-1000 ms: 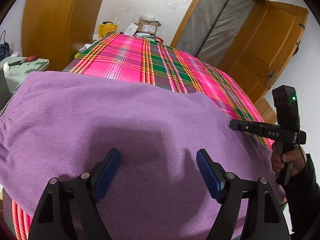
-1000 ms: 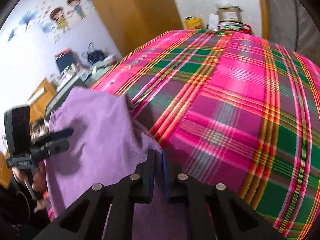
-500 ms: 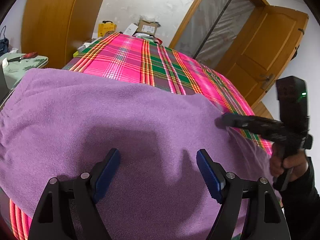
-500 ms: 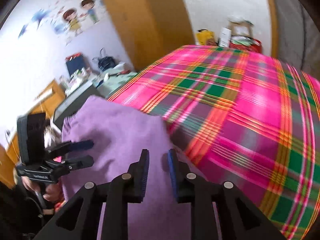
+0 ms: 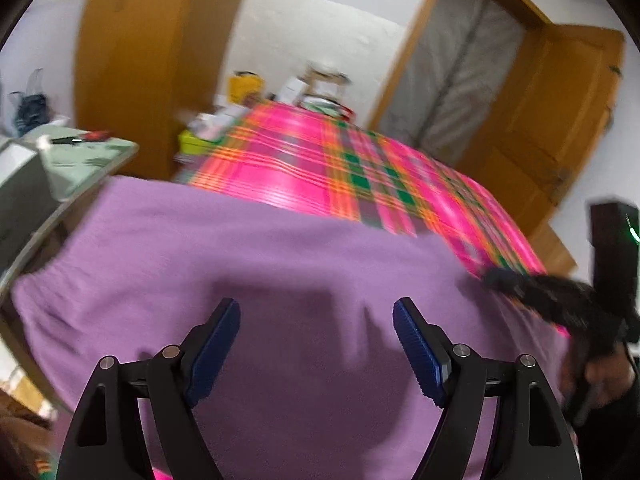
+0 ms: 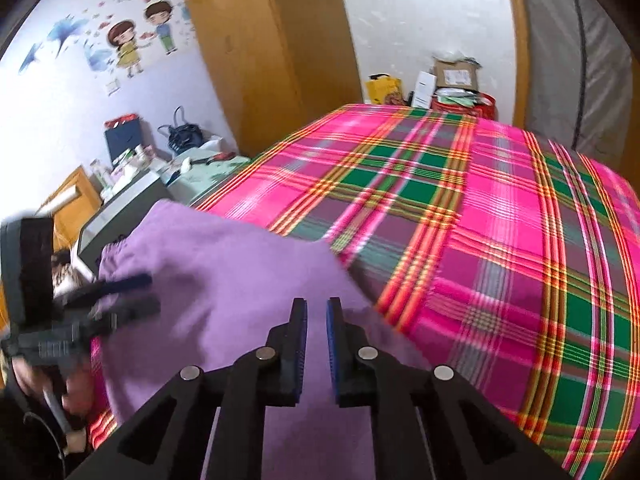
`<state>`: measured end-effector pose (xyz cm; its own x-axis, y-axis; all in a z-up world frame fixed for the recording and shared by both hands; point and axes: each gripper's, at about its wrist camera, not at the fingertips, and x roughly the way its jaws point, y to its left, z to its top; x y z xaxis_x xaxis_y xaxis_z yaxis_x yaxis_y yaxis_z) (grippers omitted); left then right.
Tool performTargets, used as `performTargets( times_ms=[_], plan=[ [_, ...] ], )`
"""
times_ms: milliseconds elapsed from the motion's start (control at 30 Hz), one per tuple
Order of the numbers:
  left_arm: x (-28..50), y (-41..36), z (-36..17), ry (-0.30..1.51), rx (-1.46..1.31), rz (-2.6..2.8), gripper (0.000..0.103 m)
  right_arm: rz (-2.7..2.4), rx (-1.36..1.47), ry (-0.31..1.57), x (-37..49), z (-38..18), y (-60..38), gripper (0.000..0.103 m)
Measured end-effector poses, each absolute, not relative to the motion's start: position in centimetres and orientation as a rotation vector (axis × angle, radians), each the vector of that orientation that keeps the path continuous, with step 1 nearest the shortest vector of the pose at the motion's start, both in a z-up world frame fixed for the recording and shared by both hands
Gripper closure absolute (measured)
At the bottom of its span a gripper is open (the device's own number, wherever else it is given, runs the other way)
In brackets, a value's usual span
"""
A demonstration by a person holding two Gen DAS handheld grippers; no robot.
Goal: Fold clothes
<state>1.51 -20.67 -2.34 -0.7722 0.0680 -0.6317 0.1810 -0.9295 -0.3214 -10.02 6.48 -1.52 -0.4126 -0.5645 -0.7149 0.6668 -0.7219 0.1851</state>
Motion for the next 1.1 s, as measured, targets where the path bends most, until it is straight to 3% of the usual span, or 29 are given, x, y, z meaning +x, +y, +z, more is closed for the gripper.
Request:
performTargets(
  times_ms=[267, 333, 800, 933, 1100],
  plan=[
    [1.2, -24.9, -4.2, 0.712, 1.055, -2.735, 0.023, -2.16, 1.079, 0.229, -12.0, -3.1, 2.0, 0.093],
    [1.0, -24.5, -4.2, 0.671, 1.074, -2.727, 0.023, -2.202, 1.129, 0.263, -13.4, -4.2, 1.5, 0.094],
    [-2.6, -25.1, -2.4, 0.533, 1.089, -2.751, 0.023, -2.203, 1.173, 0.115, -13.0, -4.9, 2.7, 0.095],
    [-3.9, -26.6, -3.1, 0.608, 1.144, -2.692, 0.024, -2.199, 1.163, 0.089, -12.9, -5.4, 3.1, 0.095],
    [-2.3, -29.9, -0.4, 0.666, 0.99, -2.712, 0.024, -2.182, 1.148, 0.045, -13.0, -5.6, 3.6, 0.095]
  ],
)
